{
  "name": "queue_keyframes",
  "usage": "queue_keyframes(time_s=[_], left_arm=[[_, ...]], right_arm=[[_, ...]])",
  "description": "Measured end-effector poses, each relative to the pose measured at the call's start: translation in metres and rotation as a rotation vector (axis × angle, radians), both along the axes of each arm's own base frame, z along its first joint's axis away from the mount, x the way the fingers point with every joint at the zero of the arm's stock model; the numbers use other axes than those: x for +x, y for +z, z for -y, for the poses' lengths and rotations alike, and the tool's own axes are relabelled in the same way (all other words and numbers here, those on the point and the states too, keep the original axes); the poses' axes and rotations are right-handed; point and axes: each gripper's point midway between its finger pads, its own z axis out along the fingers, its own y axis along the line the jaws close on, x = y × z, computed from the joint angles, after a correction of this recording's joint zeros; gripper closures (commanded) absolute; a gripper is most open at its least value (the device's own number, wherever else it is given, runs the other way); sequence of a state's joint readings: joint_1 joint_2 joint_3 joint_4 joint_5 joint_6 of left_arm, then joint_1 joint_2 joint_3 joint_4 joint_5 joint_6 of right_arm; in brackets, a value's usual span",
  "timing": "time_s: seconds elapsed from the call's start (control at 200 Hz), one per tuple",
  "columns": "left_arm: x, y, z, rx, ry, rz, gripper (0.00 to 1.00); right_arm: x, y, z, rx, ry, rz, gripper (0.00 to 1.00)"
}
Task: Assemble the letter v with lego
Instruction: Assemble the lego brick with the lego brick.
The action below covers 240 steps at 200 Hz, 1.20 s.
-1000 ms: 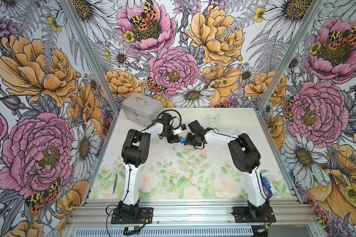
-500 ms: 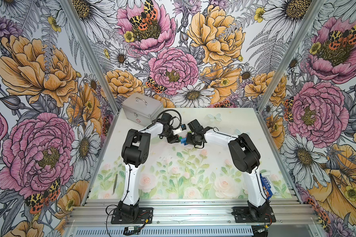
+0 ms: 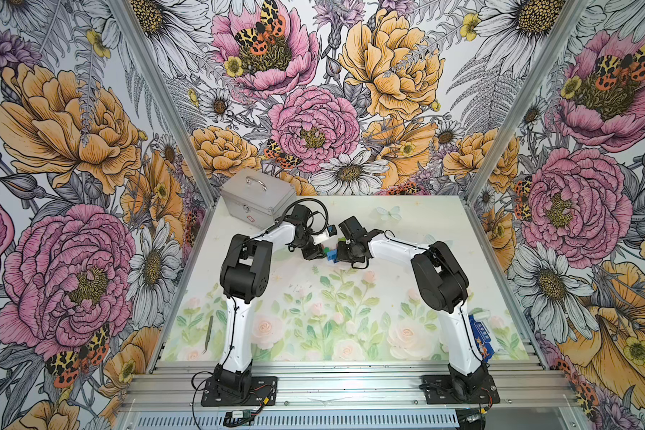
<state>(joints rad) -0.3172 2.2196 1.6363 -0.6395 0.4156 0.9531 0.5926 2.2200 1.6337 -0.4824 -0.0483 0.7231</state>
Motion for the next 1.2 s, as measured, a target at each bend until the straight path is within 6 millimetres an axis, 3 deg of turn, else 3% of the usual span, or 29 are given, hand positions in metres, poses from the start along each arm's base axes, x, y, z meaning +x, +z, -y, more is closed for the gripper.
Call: queue_keyframes(time_s=[0.725,0.895,1.201], left_arm=[[0.0001,0.0003,-0.0002,-0.003,-0.007,0.003,0.57],[-0.0017,0.0,-0.0002,-0.003,-0.008,-0.006,0.36],[-0.0064,0.001,-0.0018,-0.031,0.003,-0.044,0.32]], right_arm=[[-0.0001,0.0001,-0.001,0.004,0.002,-0.002,0.94],[0.0004,0.0006,-0.0019,0.009,0.004,0.0,0.91],[0.001,0.0008,-0.0024,0.011,0.004,0.003,0.89]])
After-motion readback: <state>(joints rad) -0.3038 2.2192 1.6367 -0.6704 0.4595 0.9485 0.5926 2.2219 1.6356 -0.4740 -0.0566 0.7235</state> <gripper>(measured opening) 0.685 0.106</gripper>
